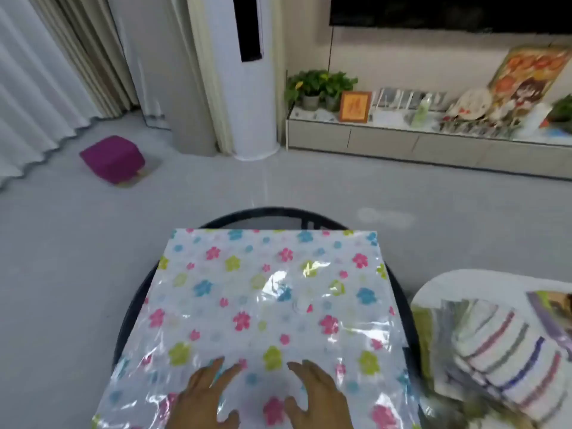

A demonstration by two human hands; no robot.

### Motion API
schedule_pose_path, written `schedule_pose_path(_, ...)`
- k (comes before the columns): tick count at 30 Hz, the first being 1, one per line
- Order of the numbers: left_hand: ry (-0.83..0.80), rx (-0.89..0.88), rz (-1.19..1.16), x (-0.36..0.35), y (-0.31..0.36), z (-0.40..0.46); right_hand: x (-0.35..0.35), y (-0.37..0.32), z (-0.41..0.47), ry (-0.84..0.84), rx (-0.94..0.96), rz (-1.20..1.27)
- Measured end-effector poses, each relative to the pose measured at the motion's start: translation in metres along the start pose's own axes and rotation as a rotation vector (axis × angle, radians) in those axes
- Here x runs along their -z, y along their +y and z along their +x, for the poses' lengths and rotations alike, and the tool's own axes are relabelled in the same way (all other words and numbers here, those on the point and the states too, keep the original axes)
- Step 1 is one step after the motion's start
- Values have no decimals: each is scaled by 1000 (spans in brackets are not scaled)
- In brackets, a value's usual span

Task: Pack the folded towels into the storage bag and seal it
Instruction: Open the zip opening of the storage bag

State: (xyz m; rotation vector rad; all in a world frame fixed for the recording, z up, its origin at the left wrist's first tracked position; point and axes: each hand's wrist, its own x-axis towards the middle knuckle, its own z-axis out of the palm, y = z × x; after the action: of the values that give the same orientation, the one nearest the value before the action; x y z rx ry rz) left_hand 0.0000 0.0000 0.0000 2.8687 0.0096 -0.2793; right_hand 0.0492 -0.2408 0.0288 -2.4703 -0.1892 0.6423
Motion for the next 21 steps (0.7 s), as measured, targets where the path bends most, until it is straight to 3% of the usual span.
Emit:
schedule_pose_path(3,-253,128,28,-71,-6,1,-82,37,16,-148,29,-226)
schedule_pose_path(5,-207,121,90,-119,-13,-4,-131,62,22,-45,87,-365)
schedule_pose_path(11,79,19,210,-193,-35,-12,-209,101,34,255,184,-457)
schedule_pose_path(21,232,-73,144,-208,-47,-20,-222,101,28,378,190,-400)
